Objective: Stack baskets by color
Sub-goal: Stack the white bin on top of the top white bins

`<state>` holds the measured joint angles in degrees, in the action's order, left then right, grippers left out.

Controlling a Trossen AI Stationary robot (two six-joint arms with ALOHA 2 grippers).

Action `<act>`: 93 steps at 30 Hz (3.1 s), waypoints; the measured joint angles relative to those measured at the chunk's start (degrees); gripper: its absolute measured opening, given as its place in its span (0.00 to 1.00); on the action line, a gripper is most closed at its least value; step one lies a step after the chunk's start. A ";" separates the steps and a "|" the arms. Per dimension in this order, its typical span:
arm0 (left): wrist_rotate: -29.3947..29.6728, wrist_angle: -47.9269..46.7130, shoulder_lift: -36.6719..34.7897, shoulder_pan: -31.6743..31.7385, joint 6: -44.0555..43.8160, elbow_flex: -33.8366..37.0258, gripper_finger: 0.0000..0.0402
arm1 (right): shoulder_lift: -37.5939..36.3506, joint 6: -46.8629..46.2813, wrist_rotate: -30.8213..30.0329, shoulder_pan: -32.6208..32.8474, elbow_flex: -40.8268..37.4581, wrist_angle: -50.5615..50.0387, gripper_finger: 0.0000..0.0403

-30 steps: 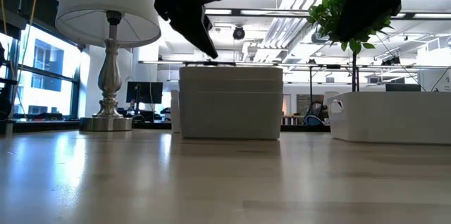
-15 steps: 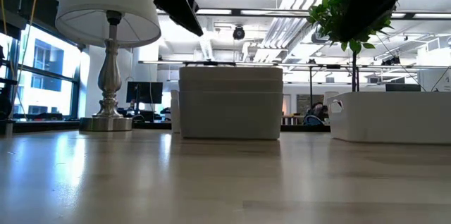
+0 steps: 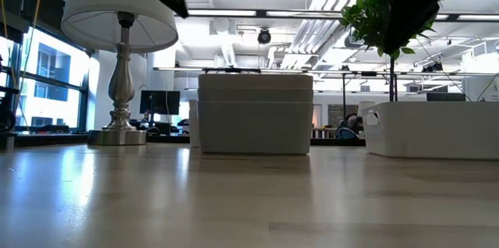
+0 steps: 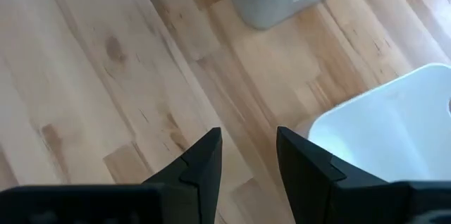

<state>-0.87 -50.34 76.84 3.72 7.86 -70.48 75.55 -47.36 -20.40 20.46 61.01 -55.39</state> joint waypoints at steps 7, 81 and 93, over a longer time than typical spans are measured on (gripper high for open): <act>0.00 -4.76 -3.45 -3.55 -2.20 -0.01 0.35 | 0.00 1.40 6.38 -4.34 0.00 -5.30 0.31; 4.76 -3.42 -12.04 -18.83 -21.14 14.51 0.35 | 22.60 18.88 16.79 -10.09 1.67 -16.25 0.00; 8.14 -8.85 -12.02 -18.81 -22.82 14.47 0.35 | 22.56 11.09 9.63 -5.00 16.40 -24.20 0.00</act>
<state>7.27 -59.19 64.82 -15.09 -14.96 -56.02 98.10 -36.26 -10.77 15.46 77.42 -79.59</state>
